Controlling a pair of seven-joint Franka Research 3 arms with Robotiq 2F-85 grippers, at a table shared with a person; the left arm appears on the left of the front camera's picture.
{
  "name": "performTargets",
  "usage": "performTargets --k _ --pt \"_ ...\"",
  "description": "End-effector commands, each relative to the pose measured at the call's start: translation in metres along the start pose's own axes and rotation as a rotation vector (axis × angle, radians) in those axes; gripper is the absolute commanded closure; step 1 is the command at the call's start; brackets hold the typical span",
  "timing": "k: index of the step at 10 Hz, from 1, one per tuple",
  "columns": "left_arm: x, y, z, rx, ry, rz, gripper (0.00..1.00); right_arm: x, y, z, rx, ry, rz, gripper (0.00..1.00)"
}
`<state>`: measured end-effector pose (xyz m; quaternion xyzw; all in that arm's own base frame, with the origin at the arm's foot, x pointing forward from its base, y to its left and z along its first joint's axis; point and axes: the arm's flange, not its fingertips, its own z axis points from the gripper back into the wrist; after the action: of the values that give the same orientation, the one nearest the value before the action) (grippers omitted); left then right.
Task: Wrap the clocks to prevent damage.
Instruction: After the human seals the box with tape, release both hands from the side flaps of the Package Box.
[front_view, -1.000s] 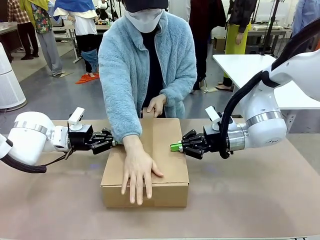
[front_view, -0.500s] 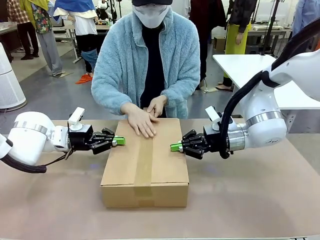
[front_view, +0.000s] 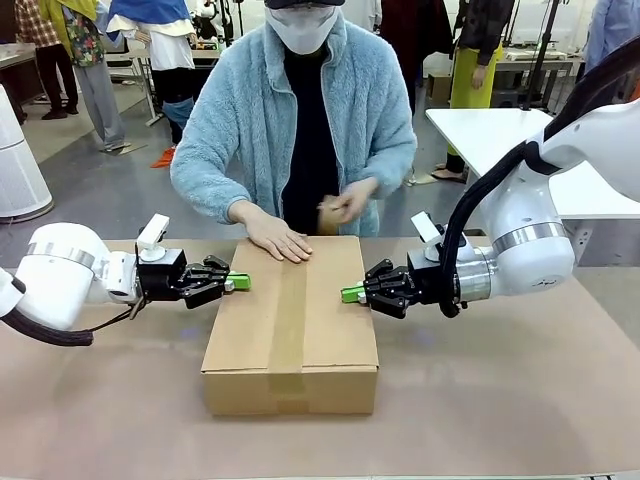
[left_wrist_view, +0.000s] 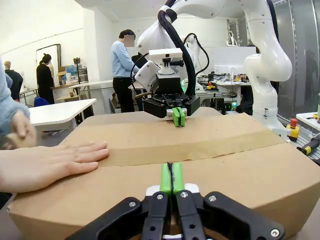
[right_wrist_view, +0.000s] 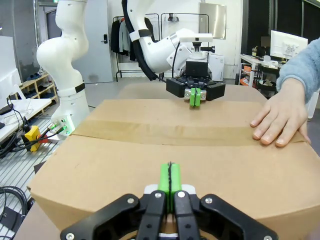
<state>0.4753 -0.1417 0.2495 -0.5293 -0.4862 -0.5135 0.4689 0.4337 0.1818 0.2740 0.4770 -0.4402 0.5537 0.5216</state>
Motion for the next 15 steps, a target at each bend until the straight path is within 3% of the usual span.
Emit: performTargets --k 1,12,15 --pt "-0.001 -0.001 -0.001 0.002 0.004 -0.003 1.00 -0.001 0.000 -0.001 -0.002 0.008 -0.001 0.99" --pt "0.000 0.000 0.000 0.000 0.000 0.000 1.00 0.000 0.000 0.000 0.000 0.000 0.000 0.99" --pt "0.086 0.010 0.018 -0.064 0.157 0.023 1.00 0.089 0.002 0.020 -0.065 0.109 0.064 0.99"
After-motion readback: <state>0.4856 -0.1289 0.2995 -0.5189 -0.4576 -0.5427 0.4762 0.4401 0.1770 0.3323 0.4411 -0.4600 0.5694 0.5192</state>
